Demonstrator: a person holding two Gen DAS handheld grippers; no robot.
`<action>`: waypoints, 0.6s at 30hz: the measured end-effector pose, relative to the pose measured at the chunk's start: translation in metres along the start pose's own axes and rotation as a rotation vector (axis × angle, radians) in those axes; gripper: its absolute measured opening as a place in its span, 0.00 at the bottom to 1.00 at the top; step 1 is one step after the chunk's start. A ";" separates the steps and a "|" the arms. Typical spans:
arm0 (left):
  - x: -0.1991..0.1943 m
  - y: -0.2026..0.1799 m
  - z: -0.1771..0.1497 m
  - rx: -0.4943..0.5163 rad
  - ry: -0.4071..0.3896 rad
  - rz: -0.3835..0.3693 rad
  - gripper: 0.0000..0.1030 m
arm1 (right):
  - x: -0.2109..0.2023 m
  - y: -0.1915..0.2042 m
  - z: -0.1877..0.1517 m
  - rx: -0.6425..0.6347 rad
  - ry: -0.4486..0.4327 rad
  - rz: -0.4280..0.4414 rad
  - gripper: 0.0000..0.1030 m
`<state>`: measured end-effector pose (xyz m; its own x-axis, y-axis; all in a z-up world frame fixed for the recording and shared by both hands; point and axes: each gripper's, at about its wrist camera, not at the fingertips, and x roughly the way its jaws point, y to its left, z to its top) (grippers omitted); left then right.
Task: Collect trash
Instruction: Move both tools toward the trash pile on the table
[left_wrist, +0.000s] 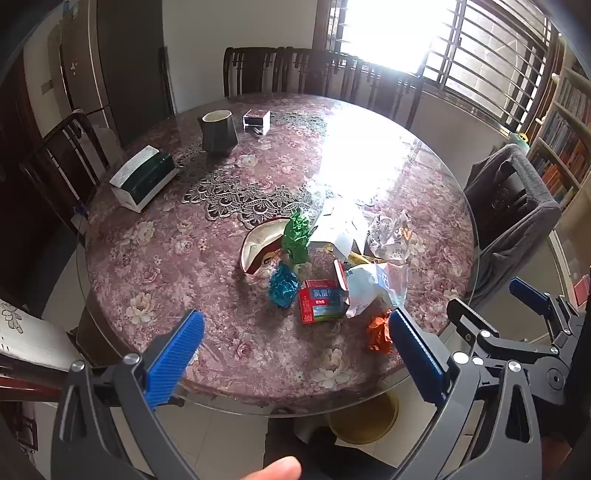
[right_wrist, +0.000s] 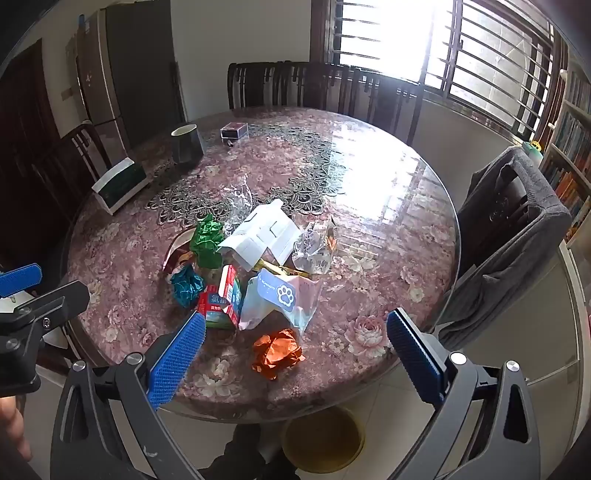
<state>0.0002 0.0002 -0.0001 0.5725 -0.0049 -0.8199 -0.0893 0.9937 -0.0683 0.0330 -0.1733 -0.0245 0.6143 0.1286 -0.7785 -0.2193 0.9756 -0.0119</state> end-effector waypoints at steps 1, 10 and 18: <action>0.000 0.000 0.000 -0.002 0.002 0.001 0.97 | 0.000 0.000 0.000 -0.003 -0.003 -0.005 0.92; 0.002 0.002 0.000 -0.008 0.006 -0.001 0.97 | 0.000 0.000 -0.002 0.004 0.000 0.000 0.92; 0.007 0.007 -0.001 -0.010 0.015 0.000 0.97 | -0.002 0.000 -0.002 0.005 -0.002 -0.007 0.92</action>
<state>0.0031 0.0066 -0.0073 0.5605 -0.0070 -0.8281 -0.0975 0.9925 -0.0744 0.0301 -0.1742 -0.0241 0.6170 0.1223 -0.7774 -0.2111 0.9774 -0.0137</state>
